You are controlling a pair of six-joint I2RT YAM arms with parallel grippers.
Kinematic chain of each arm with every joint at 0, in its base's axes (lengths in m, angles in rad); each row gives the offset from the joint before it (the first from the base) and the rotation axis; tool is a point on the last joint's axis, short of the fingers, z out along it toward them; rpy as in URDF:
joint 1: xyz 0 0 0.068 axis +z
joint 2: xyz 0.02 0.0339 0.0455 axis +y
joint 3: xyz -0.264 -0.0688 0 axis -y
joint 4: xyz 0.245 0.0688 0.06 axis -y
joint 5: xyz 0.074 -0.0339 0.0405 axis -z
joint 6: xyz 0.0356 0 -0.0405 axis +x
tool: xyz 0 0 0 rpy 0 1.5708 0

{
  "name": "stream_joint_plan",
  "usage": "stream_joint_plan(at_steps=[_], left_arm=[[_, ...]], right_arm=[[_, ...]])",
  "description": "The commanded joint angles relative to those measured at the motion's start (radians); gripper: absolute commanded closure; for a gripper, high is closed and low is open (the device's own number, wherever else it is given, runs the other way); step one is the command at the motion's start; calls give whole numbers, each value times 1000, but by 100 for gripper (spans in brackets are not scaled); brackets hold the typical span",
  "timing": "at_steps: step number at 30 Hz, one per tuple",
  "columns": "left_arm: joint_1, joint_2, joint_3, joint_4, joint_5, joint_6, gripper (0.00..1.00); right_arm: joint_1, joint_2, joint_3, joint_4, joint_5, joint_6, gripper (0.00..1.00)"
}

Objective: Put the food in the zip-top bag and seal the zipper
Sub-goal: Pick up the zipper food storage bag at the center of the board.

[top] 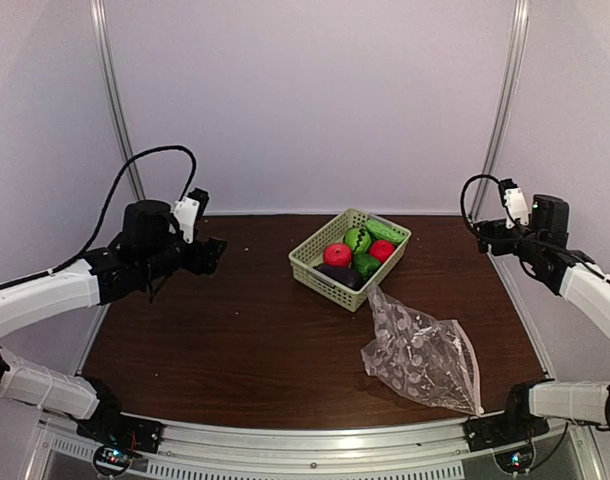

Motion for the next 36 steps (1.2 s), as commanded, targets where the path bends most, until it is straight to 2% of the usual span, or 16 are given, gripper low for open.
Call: stream_joint_plan(at_steps=[1,7,12,14,16,18,25,27,30,32,36], left_arm=[[-128,80,37,51,157,-51,21],[-386,260,153,46,240,-148,20],[-540,475,352,-37,296,-287,19],[-573,559,443,-97,318,-327,17],[-595,623,512,-145,322,-351,9],[-605,666,549,-159,313,-375,6],[-611,789,689,-209,376,-386,9],[-611,840,746,-251,376,-400,13],[-612,891,806,-299,358,-412,24],[-611,896,808,-294,376,-407,35],[-612,878,787,-294,373,-395,66]], right_arm=[[-16,-2,-42,13,12,-28,3],[-24,-6,-89,-15,-118,-144,1],[-27,6,-96,-23,-148,-170,1],[-27,11,-96,-29,-158,-178,1],[-28,14,-96,-32,-166,-185,1],[-29,16,-98,-32,-179,-190,2],[-30,23,-100,-37,-198,-202,2],[-31,28,-98,-38,-199,-202,2],[-31,29,-97,-42,-201,-203,2],[-31,27,-100,-42,-197,-206,2],[-31,25,-101,-37,-195,-208,2]])
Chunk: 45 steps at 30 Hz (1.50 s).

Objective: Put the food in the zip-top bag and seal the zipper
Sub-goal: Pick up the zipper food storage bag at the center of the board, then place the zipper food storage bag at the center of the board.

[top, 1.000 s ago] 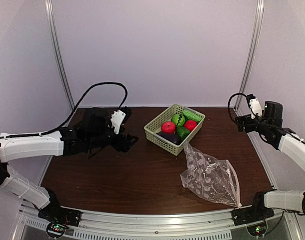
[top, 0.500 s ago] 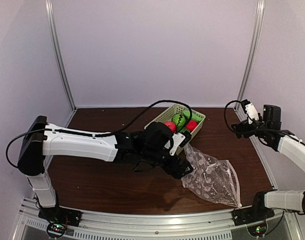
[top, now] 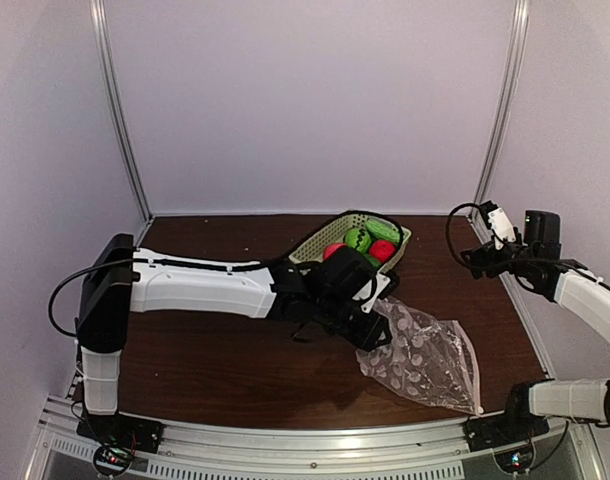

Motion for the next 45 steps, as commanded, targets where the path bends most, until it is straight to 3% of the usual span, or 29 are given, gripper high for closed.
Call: stream_joint_plan(at_steps=[1,5,7,11,15,20,22,23,24,25,26,28,45], left_arm=[[1,-20,-9,-19,9,7,73],[3,-127,-63,-103,-59,24,99],[2,-217,-138,-143,-120,37,100],[23,-401,-288,-227,-283,16,100],[90,-559,-405,-364,-383,-66,100],[182,-720,-473,-503,-536,-112,100],[216,-745,-474,-541,-570,-110,100],[232,-748,-472,-554,-592,-109,98],[247,-746,-475,-562,-622,-109,78],[260,-737,-479,-568,-658,-107,51],[269,-723,-474,-582,-703,-114,33],[274,-690,-440,-654,-791,-146,20],[274,-825,-425,-558,-765,-170,21]], right_arm=[[-8,2,-11,-5,-11,-7,3],[-7,36,47,-51,-101,-20,7],[11,78,121,-123,-177,-56,13],[128,191,298,-248,-164,-114,20],[246,312,437,-261,-136,-108,28],[417,543,632,-362,-78,-112,46],[464,639,720,-423,-102,-116,49],[488,691,752,-443,-110,-121,50],[509,724,781,-454,-113,-129,50],[532,751,801,-462,-116,-137,50],[552,777,819,-465,-115,-140,50],[585,826,861,-484,-113,-145,52],[682,1028,1015,-577,-67,-104,67]])
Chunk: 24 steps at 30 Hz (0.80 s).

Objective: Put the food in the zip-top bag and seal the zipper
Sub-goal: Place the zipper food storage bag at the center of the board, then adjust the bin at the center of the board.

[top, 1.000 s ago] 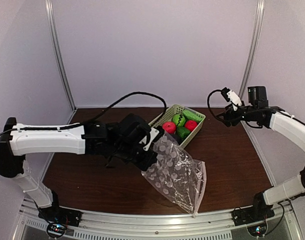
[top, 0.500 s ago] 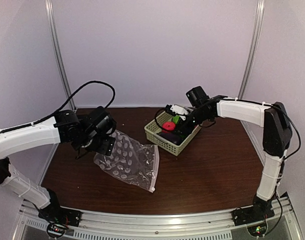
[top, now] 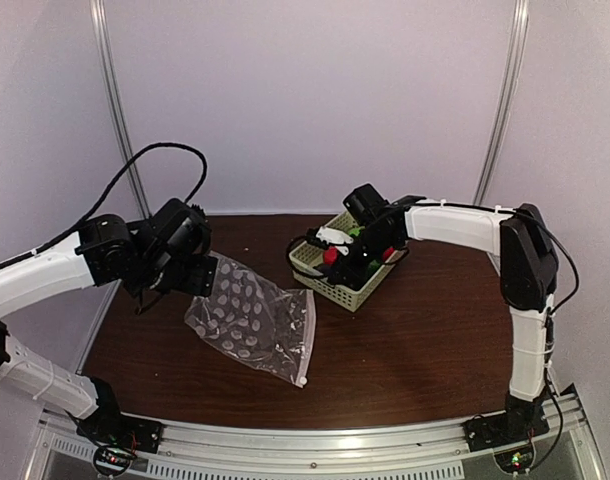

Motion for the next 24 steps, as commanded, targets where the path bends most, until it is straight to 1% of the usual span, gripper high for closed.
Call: stream_joint_plan(at_steps=[1,5,7,11,13,18,21,24], left_arm=[[1,-28,12,35,-4,-31,21],[1,-48,7,36,-14,-33,21],[1,-50,3,37,-18,-32,21],[1,-47,5,41,-12,-24,21],[2,-48,7,45,-13,-21,21],[1,-46,-7,82,8,-4,21],[1,-29,-25,127,63,12,23],[-6,10,-44,208,204,54,31]], right_arm=[[8,62,62,-37,33,28,69],[21,79,72,-38,42,25,71],[29,82,72,-39,49,26,73],[33,88,73,-67,77,27,74],[31,76,65,-77,104,34,83],[22,3,-22,-89,191,40,94],[4,-71,-118,-89,220,52,100],[-20,-170,-231,-79,253,64,100]])
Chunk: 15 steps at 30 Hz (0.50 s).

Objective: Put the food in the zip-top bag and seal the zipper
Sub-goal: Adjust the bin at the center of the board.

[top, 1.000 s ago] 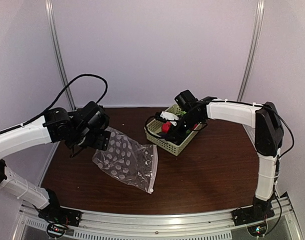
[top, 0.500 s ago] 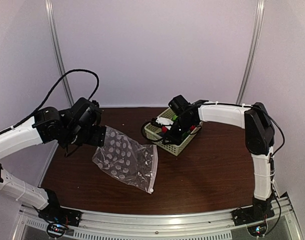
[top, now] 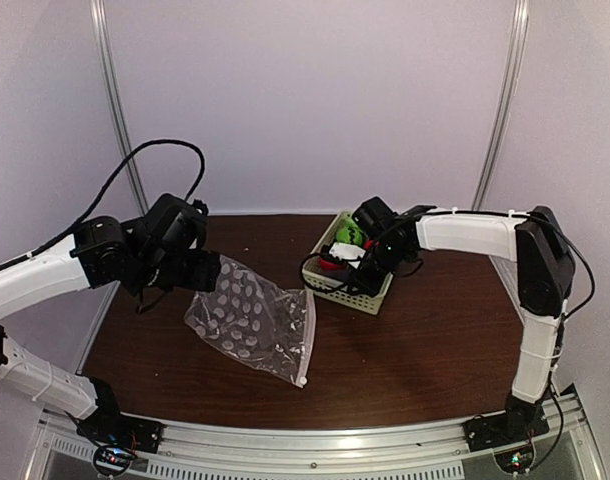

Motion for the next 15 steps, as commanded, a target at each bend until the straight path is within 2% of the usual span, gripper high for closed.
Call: stream_joint_plan(at_steps=[1,5,8,11,15], left_arm=[[-18,62,-41,156,206,61,32],[-97,176,-28,237,270,62,33],[-166,319,44,242,291,60,31],[-198,467,137,203,289,16,27],[-230,670,299,119,222,-23,25]], right_arm=[[-42,-156,-163,-52,114,27,100],[-84,-303,-326,-49,159,29,100],[-105,-432,-452,-53,189,4,100],[-107,-560,-576,-62,199,-53,100],[-107,-699,-695,-86,216,-132,100]])
